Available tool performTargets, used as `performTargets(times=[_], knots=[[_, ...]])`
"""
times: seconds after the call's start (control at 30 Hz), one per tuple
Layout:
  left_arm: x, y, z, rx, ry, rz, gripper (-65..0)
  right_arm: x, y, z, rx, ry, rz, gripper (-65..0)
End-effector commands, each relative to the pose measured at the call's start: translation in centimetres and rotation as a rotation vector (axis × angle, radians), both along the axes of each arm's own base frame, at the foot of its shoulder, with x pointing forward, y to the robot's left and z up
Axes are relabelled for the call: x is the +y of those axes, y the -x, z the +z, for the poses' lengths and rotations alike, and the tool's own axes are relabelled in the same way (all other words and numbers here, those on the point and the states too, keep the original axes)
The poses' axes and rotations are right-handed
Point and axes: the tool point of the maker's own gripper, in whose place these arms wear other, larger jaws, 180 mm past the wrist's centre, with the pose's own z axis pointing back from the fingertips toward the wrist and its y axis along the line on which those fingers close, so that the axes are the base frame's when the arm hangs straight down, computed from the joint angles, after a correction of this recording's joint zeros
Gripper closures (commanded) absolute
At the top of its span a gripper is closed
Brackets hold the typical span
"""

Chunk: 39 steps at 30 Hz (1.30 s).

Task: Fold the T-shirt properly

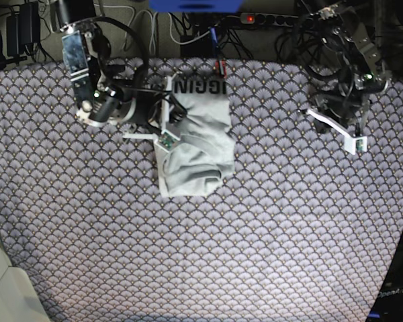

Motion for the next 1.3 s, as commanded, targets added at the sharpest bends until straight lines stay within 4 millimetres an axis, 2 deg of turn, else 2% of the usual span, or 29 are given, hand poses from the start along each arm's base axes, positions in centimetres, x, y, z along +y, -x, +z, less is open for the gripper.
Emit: performTargets(times=[0.0,0.07,0.13,0.27,0.37,0.53,0.7,0.9,1.03,1.1,1.2,1.27], knots=[[0.3,-1.0,1.3,-0.055,-0.01,-0.002,-0.4,-1.3,-0.4,-0.2,-0.005,0.061,0.006,0.0],[0.3,-1.0,1.3,-0.055,-0.012,-0.002,-0.4,-1.7,-0.8,0.4,-0.03,0.074,0.011,0.0],[0.4,-0.6,1.1,-0.046,-0.014,-0.003,-0.4,-1.8,-1.4,2.4,-0.09,0.088,0.025,0.0],[0.5,-0.4,1.4,-0.052,-0.026,-0.004,-0.4,-1.8,-3.1,7.7,-0.247,0.14,0.044,0.0],[0.6,-0.4,1.9,-0.063,-0.038,-0.006,-0.4,-1.5,-4.9,9.1,-0.279,0.153,0.034,0.0],[0.7,0.8,2.2,-0.056,-0.06,-0.011,-0.4,-0.8,-7.2,9.3,-0.279,0.14,0.024,0.0],[0.9,1.9,2.0,-0.038,-0.076,-0.013,-0.4,-0.7,-9.7,8.0,-0.234,0.13,0.011,0.0],[2.0,3.3,2.0,-0.014,-0.121,-0.027,-0.4,-1.2,-11.7,4.7,-0.14,0.092,-0.022,0.0],[4.1,4.7,1.9,0.016,-0.163,-0.005,-0.4,-2.3,-11.8,2.7,-0.093,0.096,-0.039,0.0],[4.7,5.1,1.9,0.024,-0.174,0.005,-0.4,-3.0,-12.2,3.4,-0.116,0.111,-0.042,0.0],[5.9,6.2,1.8,0.05,-0.209,-0.005,-0.4,-3.9,-12.5,5.9,-0.194,0.155,-0.03,0.0],[5.6,6.7,1.6,0.061,-0.23,-0.082,-0.4,-4.4,-12.3,7.5,-0.238,0.192,-0.021,0.0]])
